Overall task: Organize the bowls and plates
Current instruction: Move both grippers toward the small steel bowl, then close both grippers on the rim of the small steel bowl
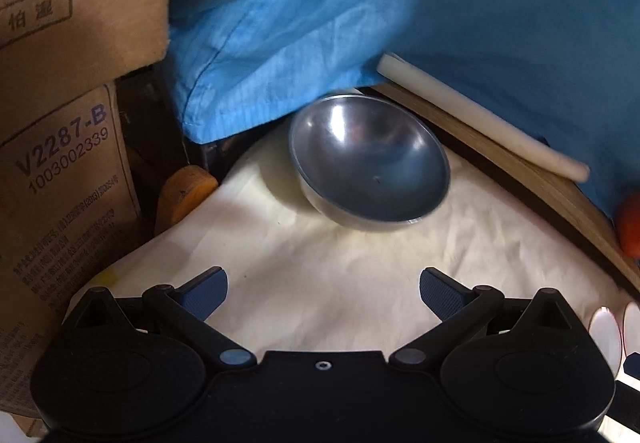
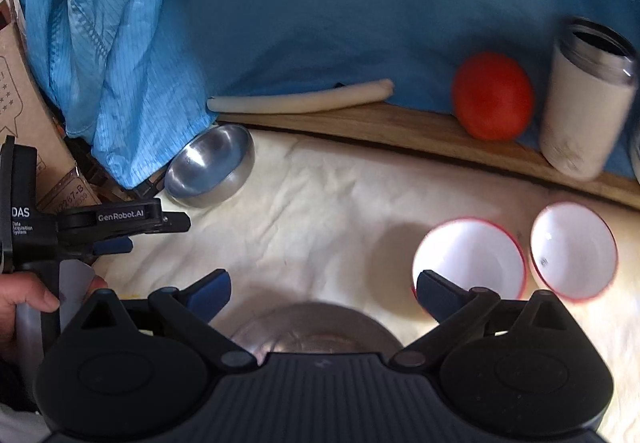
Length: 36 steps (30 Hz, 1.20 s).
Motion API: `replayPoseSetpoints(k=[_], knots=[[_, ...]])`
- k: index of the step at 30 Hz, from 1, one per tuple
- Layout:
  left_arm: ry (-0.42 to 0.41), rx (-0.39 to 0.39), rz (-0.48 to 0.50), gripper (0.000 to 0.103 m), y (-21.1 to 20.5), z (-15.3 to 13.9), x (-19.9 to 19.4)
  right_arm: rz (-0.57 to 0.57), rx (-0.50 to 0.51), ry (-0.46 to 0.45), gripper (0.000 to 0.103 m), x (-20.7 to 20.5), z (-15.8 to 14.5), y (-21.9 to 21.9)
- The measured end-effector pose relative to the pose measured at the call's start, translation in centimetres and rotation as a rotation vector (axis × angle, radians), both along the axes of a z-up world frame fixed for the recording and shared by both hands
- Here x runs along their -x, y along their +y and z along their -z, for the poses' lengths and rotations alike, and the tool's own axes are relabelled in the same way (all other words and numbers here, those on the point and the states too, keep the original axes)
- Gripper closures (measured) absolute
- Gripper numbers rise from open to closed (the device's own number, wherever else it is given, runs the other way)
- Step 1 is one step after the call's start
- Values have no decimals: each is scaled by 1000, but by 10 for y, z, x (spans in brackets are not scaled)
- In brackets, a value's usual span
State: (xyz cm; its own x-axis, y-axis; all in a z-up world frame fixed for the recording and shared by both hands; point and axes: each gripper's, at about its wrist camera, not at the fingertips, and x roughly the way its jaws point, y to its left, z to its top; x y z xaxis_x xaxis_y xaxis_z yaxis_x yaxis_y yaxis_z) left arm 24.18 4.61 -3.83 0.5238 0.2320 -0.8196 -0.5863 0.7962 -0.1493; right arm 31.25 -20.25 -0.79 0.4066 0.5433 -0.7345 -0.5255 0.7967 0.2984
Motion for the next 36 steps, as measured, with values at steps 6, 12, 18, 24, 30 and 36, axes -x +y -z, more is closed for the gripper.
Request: replayPoseSetpoints(k=[6, 12, 18, 24, 30, 36], knots=[[-30, 31, -111, 1, 12, 5, -6, -26, -27, -5, 2, -29, 3, 25], [-72, 55, -200, 1, 19, 10, -9, -32, -92, 52, 10, -66, 13, 58], [-121, 76, -251, 2, 24, 16, -16, -50, -131, 119, 22, -97, 27, 91], [-146, 96, -267, 7, 29, 23, -22, -54, -156, 166, 37, -112, 39, 113], [-168, 99, -276, 15, 35, 24, -25, -55, -138, 186, 46, -122, 47, 134], [-168, 136, -271, 42, 40, 29, -29, -56, -129, 206, 66, -126, 56, 146]])
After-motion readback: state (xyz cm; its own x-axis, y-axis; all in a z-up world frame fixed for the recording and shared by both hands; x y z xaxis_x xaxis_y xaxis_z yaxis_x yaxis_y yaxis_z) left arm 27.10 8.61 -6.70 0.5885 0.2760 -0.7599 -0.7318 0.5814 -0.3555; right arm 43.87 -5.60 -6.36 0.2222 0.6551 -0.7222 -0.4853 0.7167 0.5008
